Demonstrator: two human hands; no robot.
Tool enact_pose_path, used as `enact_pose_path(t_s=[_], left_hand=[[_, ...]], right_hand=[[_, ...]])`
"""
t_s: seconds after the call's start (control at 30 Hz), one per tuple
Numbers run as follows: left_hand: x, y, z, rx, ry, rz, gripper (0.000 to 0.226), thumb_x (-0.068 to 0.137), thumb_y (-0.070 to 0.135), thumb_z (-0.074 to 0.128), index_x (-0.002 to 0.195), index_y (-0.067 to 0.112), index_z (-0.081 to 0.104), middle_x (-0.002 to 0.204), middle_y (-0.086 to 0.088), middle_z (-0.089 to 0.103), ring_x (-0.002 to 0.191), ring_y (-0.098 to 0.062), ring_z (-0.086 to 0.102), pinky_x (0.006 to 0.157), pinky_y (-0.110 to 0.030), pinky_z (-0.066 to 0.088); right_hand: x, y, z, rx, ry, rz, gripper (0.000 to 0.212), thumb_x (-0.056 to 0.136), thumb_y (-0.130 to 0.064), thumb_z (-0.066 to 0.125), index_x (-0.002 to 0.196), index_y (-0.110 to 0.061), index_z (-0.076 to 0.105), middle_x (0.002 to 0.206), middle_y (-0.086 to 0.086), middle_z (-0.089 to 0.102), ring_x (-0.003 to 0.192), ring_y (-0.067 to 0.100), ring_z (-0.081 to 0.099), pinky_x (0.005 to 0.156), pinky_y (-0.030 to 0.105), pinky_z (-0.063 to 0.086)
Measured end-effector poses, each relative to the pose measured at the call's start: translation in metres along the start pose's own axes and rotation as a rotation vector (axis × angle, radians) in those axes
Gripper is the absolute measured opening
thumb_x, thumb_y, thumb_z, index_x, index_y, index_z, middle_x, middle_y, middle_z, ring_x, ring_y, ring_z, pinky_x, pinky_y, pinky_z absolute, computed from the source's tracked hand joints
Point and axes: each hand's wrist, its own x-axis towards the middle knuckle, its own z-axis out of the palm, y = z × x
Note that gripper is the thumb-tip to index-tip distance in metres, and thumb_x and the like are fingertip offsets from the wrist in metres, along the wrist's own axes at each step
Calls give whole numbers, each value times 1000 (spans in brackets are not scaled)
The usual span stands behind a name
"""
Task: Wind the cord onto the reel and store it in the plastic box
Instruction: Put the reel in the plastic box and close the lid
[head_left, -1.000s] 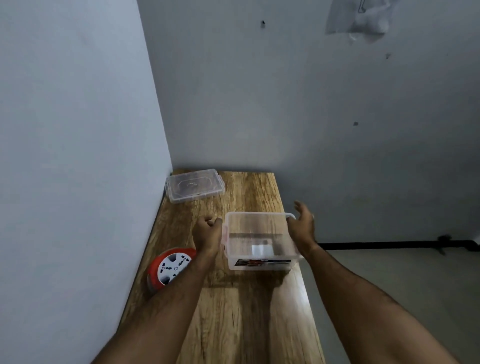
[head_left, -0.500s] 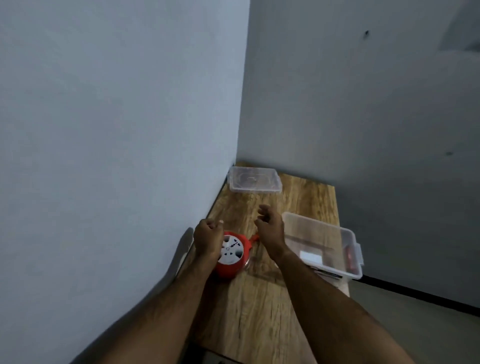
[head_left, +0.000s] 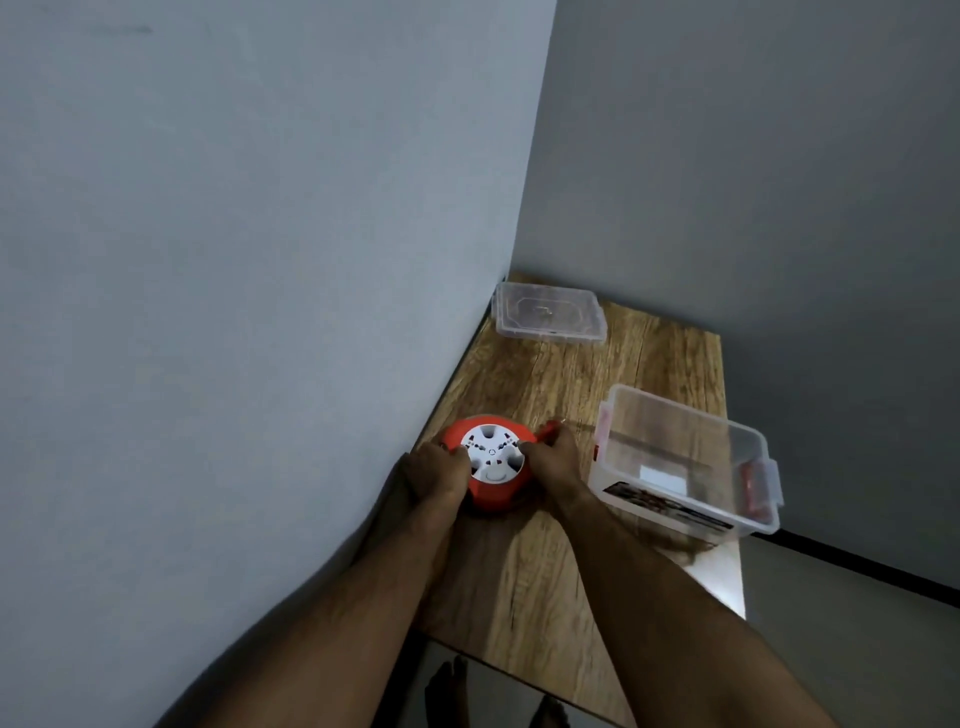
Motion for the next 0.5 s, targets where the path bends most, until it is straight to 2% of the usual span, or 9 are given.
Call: enact_pose_path(t_s=[0.1,0.17,0.27,0.33,0.4,0.5], left_hand=[[6,2,3,-32,9,-48,51,94,36,62,131,0,68,134,-24,65,126,-40,59,108,-43,49],[8,6,4,-63,31,-126,63,94,45,63,139,0,59,141,-24,59,130,-41,56,110,-47,48],[3,27,-2,-217,74,-214,70,99,43,62,149,-2,42,149,-26,49,134,-44,53,109,-53,49],[0,42,-6,-324,85,-207,68,101,40,60,151,-1,38,151,-26,47,133,-44,53,107,-54,51],[-1,58,-10,-370,102,-157,67,102,38,59,153,0,35,153,-25,44,134,-44,53,107,-53,51],[-5,89,-12,-465,96,25,61,103,30,60,156,10,36,153,-19,44,133,-39,56,102,-53,57]], right_hand=[[-1,-8,4,138,-38,44,44,75,-4,71,107,-24,47,114,13,62,102,29,65,88,53,59],[-4,-18,7,188,-50,58,51,72,4,73,110,-17,46,111,11,62,98,27,65,86,50,59],[-4,-41,14,202,-93,18,57,69,10,71,116,-14,50,110,11,66,94,24,66,76,41,59],[-1,-59,16,213,-121,-34,61,75,9,66,126,-19,49,115,8,66,98,24,66,77,41,60],[4,-80,11,208,-118,-98,56,85,6,64,130,-23,47,116,0,62,100,20,63,73,33,59],[13,-106,-9,219,-60,-175,56,89,2,66,138,-18,46,121,0,59,109,23,62,73,28,58]])
